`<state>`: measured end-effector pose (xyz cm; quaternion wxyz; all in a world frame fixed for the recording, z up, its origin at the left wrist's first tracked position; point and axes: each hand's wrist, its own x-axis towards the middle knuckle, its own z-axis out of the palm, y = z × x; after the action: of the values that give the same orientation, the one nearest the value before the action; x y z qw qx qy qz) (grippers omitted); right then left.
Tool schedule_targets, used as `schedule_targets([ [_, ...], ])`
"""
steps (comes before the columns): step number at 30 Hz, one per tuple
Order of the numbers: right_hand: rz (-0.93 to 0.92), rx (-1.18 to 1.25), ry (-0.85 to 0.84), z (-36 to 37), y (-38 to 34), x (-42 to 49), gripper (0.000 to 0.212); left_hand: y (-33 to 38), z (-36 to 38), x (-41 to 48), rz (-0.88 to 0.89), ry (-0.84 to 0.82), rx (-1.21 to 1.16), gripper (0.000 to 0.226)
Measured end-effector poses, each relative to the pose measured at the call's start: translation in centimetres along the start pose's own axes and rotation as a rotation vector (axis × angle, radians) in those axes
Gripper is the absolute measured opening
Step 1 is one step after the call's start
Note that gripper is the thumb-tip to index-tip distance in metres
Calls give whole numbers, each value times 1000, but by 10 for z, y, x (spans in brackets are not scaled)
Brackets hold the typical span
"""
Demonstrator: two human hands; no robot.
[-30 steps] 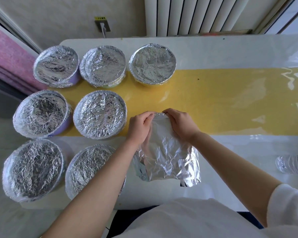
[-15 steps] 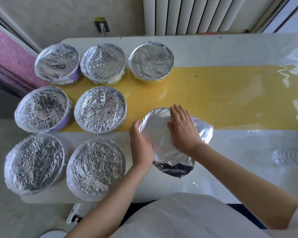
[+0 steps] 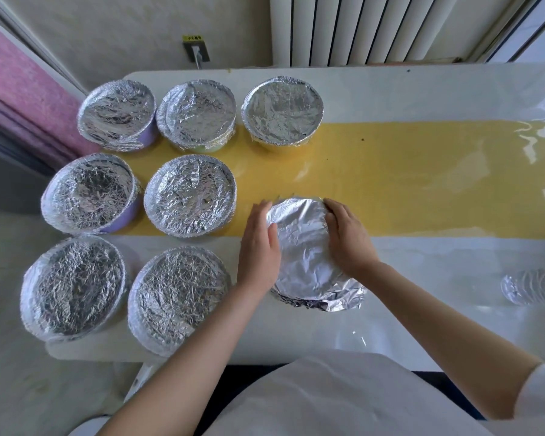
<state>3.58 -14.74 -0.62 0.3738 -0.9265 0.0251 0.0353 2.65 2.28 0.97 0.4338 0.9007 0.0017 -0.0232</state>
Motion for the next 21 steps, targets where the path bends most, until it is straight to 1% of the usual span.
schedule_targets([
  [2,9,25,23,0,-1,1,37,-5,5,10,19,-18,70,41],
  [7,89,105,54,2,-5,6,34,-12,6,16,12,73,87,36],
  [12,121,142,57,4,-3,6,35,-14,7,21,-86,146,-1,31],
  [16,141,160,45,4,-3,8,34,-16,6,23,-143,142,-99,29],
  [21,152,158,50,5,-2,9,31,-14,5,25,-176,134,-128,29],
])
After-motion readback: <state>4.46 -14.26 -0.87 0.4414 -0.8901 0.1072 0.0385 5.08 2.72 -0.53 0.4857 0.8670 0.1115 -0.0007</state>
